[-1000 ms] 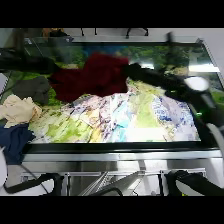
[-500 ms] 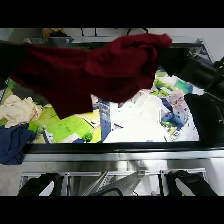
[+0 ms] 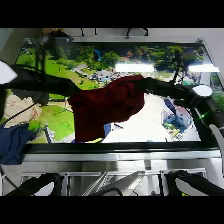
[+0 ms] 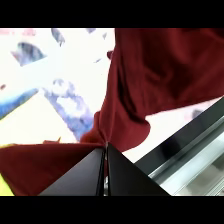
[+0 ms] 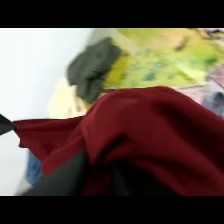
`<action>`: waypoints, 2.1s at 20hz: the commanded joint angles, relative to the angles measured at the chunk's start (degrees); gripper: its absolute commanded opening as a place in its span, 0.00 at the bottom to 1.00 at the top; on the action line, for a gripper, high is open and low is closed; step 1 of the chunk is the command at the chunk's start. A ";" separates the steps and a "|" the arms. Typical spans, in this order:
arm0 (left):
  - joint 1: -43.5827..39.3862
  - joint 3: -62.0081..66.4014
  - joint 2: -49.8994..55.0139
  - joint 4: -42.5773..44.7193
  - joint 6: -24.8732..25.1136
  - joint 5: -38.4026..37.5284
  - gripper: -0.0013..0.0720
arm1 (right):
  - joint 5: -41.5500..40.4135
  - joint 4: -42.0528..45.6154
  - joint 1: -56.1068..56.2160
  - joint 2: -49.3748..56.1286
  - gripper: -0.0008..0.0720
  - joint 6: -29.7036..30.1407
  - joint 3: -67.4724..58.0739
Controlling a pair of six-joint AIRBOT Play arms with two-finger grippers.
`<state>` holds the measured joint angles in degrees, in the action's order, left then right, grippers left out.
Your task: Fold the shirts.
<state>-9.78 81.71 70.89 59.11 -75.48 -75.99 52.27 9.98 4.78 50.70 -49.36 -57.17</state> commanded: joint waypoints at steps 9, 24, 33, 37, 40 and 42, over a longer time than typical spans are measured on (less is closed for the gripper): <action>19.63 4.48 16.94 -0.22 1.46 -3.30 0.98 | 8.66 14.16 -21.81 4.68 0.32 0.04 0.72; 14.34 -31.32 11.15 -0.35 3.06 9.16 0.98 | -4.55 10.27 -6.01 15.96 0.33 1.55 13.31; 8.52 -32.70 12.31 -3.61 3.72 16.65 0.98 | -10.47 -6.29 -1.38 24.79 0.42 10.84 11.78; 8.52 -32.70 12.63 -3.65 4.00 16.85 0.52 | -10.40 -7.21 -0.85 25.05 0.35 11.50 9.44; 8.55 -32.50 12.61 -3.65 4.33 16.90 0.03 | -7.34 -7.19 -0.90 24.83 0.16 11.50 7.23; 8.52 -30.45 12.37 -3.63 5.01 14.67 0.03 | -5.20 -7.13 -1.03 23.54 0.09 11.47 5.75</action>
<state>-1.21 49.71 83.48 55.92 -71.22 -59.57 43.07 4.34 3.75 75.40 -38.06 -49.34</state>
